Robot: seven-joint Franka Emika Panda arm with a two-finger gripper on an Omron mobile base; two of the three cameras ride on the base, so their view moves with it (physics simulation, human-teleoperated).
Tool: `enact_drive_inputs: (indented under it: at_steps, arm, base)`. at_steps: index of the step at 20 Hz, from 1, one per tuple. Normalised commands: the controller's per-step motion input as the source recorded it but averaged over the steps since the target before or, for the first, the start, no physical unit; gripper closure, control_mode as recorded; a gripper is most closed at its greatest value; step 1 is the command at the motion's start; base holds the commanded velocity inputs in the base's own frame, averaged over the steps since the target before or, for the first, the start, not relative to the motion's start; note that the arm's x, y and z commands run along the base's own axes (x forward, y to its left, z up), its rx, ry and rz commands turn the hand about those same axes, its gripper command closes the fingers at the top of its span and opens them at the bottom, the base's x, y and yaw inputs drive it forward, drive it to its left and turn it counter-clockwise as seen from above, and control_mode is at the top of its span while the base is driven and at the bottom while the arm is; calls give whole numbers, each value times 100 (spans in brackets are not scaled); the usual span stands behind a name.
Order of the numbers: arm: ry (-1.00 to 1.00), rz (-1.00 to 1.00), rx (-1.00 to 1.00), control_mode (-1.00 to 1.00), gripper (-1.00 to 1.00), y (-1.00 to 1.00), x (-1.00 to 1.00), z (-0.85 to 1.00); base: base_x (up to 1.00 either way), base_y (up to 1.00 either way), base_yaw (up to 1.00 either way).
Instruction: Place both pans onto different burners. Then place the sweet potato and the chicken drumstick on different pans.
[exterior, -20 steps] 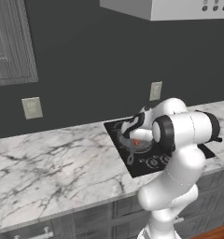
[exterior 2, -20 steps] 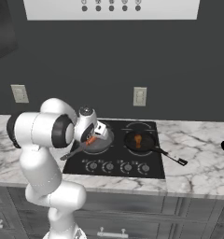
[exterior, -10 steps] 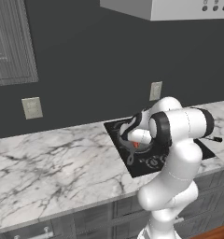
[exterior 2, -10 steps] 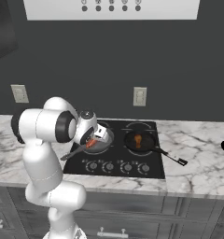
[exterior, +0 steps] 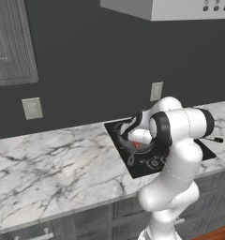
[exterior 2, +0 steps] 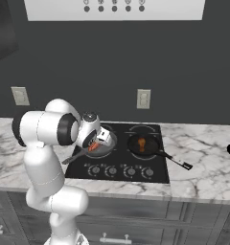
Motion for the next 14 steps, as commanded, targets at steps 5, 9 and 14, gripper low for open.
enact_drive_inputs:
  at_steps: [5, 9, 14]
  arm:
    - [-2, 0, 0, -100, -100, -1, 0, 8]
    - [-6, 1, 0, -100, -100, -6, 0, 44]
    - [-10, 2, 0, -100, -100, -13, -7, 62]
  base:
    - [0, 0, 0]
    - [0, 0, 0]
    - [0, 0, 0]
